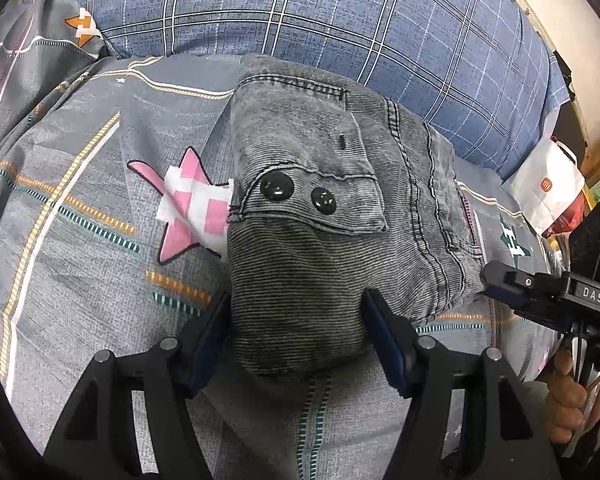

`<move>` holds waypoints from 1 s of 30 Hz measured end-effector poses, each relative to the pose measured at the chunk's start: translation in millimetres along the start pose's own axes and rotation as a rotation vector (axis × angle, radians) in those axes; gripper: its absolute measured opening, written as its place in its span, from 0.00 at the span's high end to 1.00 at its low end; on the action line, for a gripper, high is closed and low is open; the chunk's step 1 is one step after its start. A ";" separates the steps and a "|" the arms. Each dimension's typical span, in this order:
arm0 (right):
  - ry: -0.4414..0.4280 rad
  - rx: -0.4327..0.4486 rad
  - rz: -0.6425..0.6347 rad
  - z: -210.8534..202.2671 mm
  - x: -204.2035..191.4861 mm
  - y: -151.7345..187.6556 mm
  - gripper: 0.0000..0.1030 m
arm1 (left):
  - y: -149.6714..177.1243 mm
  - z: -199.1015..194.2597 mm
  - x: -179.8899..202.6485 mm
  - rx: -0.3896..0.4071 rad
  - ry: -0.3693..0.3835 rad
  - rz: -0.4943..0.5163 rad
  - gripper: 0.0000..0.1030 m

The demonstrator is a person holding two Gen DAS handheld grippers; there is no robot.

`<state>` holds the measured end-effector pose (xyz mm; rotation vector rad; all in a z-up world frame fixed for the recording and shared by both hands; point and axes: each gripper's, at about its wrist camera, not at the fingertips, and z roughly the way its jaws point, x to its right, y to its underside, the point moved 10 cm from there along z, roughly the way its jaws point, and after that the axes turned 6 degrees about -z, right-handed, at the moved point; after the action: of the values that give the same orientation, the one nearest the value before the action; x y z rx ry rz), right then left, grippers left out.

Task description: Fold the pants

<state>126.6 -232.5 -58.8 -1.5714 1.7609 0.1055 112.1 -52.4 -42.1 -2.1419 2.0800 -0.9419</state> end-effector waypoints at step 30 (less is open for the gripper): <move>0.168 0.061 -0.190 -35.1 -25.9 -10.4 0.25 | -29.0 -40.6 1.1 -0.016 0.079 -0.012 0.26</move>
<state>117.9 -232.2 -14.8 -1.7356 1.7129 -0.1764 121.3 -34.0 3.3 -2.1612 2.1191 -1.0317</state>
